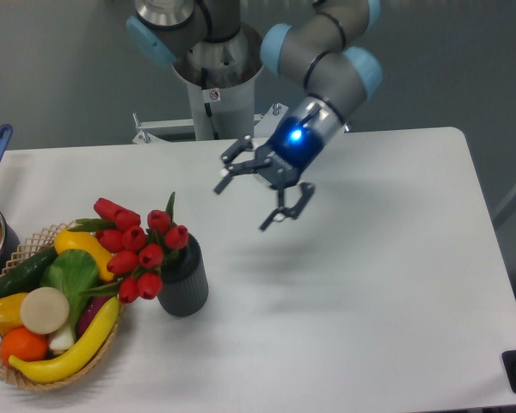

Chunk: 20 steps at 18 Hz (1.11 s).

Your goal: Insert the flowers into the vase

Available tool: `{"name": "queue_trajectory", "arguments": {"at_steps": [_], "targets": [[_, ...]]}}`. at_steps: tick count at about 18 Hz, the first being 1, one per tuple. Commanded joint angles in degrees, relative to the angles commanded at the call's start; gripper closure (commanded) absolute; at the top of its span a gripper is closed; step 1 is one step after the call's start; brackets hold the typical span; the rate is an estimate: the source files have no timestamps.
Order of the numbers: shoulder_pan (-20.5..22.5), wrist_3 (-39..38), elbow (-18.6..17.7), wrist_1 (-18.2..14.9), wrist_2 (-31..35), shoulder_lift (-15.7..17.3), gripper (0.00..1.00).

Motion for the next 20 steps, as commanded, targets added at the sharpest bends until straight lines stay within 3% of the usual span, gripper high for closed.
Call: {"name": "queue_trajectory", "arguments": {"at_steps": [8, 12, 20], "targets": [[11.95, 0.18, 5.27, -0.18, 2.53, -0.96, 0.0], [13.28, 0.09, 9.57, -0.18, 20.35, -1.23, 0.0], [12.5, 0.79, 13.71, -0.18, 51.55, -2.81, 0.0]]}}
